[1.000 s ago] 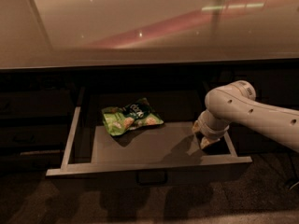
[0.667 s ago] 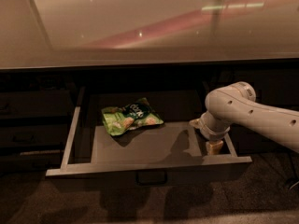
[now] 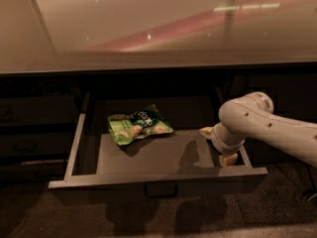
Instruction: Open top drawer
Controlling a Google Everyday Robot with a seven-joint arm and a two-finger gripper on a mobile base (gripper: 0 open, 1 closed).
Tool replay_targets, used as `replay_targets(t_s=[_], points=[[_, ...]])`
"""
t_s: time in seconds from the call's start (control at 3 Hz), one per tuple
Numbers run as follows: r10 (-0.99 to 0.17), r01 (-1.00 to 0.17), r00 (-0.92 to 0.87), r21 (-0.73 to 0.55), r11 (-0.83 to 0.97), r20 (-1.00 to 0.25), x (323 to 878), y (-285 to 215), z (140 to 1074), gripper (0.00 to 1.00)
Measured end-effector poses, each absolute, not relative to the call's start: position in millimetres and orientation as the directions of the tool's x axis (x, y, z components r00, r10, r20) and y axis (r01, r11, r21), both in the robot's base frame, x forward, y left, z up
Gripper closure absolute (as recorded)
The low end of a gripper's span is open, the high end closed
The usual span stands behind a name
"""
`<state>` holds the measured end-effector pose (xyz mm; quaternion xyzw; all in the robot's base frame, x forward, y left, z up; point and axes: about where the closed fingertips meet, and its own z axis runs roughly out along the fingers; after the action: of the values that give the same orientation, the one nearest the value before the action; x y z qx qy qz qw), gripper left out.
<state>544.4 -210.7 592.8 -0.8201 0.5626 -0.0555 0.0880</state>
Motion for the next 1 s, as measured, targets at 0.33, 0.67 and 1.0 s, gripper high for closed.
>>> replay_targets(t_s=[0.33, 0.67, 1.0], points=[[-0.914, -0.886, 0.405, -0.241, -0.395, 0.011, 516.2, -205.3, 589.6, 0.00], [-0.908, -0.878, 0.419, -0.244, -0.412, 0.026, 494.7, -204.3, 581.0, 0.00], [-0.908, -0.878, 0.419, -0.244, -0.412, 0.026, 494.8, -204.3, 583.2, 0.00]])
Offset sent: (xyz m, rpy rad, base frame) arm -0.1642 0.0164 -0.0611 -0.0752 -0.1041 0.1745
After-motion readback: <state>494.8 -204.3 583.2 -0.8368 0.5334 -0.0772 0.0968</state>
